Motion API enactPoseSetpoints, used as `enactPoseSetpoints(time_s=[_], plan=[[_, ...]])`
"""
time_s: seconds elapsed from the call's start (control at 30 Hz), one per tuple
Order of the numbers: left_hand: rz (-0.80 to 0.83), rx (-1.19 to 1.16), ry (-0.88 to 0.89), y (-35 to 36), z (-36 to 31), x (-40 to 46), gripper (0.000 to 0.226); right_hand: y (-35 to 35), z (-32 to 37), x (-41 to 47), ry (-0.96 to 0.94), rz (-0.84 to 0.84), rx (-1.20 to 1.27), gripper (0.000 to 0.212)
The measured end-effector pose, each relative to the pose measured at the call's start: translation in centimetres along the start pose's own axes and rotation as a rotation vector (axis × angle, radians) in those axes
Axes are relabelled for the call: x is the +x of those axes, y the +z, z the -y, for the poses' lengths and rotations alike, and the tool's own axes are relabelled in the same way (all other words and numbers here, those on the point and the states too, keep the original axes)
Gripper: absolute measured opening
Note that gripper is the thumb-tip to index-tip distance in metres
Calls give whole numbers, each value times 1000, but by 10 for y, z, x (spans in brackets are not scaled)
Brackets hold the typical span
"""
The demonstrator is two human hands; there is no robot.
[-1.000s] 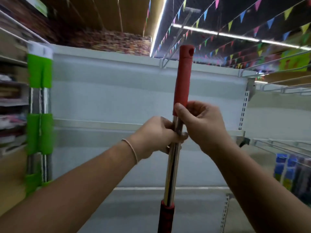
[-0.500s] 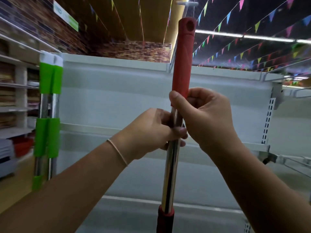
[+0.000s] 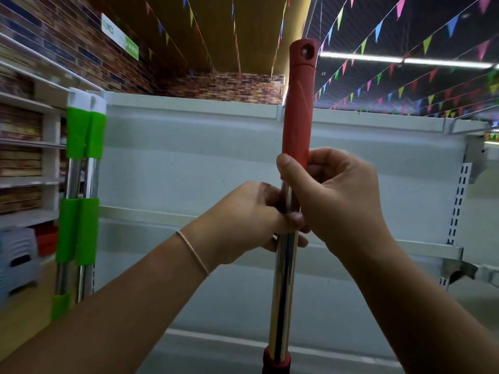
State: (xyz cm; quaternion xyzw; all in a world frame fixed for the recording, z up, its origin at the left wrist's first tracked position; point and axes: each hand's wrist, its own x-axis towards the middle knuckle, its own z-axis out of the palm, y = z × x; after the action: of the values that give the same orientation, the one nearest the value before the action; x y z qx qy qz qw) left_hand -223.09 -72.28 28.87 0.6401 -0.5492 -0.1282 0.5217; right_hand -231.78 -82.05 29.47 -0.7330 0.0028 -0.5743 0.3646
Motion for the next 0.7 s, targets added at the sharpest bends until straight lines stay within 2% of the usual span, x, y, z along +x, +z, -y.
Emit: enactPoseSetpoints(time_s=[0.37,0.53,0.7], plan=[[172,-160,66,-13,13,8,14,6,-7,4,-36,-68,-58,27],[202,-192,85,-20,8,13,11,5,-4,15,-44,-19,-6,29],[233,-209,82,-23,7,16,19,3,-4,18,-42,-2,14,28]])
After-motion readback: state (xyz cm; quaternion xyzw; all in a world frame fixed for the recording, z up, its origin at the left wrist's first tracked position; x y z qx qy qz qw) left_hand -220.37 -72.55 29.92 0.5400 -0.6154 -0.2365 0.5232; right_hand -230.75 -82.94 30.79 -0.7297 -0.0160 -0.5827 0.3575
